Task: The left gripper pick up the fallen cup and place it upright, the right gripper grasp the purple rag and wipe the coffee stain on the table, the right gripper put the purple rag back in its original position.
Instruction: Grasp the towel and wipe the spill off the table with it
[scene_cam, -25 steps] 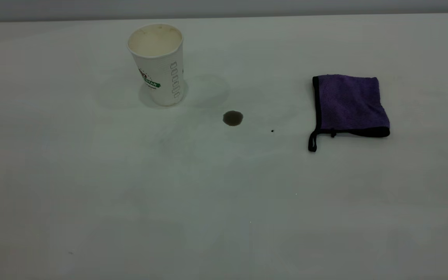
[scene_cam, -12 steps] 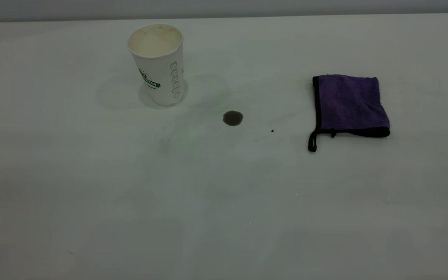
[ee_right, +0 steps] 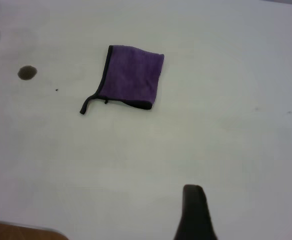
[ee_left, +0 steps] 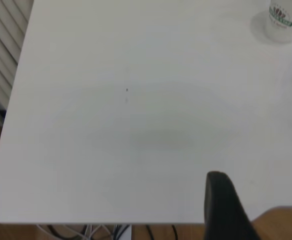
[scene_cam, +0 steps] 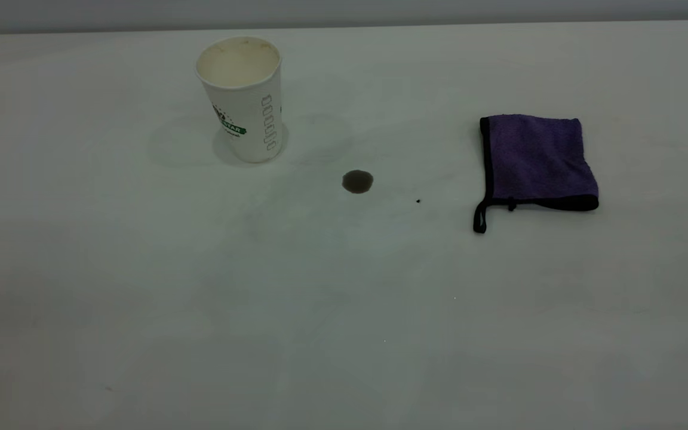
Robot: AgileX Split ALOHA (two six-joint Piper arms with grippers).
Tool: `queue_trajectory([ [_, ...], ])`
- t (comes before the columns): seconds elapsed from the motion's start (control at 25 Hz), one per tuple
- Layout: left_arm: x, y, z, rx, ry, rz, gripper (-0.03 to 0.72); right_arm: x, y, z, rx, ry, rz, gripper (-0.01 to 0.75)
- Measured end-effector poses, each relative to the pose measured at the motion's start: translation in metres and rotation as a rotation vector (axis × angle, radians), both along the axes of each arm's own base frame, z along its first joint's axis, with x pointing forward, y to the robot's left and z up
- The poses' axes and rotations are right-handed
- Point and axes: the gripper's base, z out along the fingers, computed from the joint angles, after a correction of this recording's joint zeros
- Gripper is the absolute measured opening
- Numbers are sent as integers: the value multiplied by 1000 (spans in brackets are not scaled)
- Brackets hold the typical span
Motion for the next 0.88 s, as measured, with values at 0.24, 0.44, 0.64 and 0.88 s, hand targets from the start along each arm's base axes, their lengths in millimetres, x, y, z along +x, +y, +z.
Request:
queue_trajectory([
  [0.24,1,0,-3,0,11,1,437,0,0,0,0,0,0,588],
  [0.44,1,0,-3,0,13,1,437,0,0,0,0,0,0,588],
  [0.64,1,0,-3,0,13,1,437,0,0,0,0,0,0,588],
  [0.88,1,0,-3,0,13,1,437,0,0,0,0,0,0,588],
])
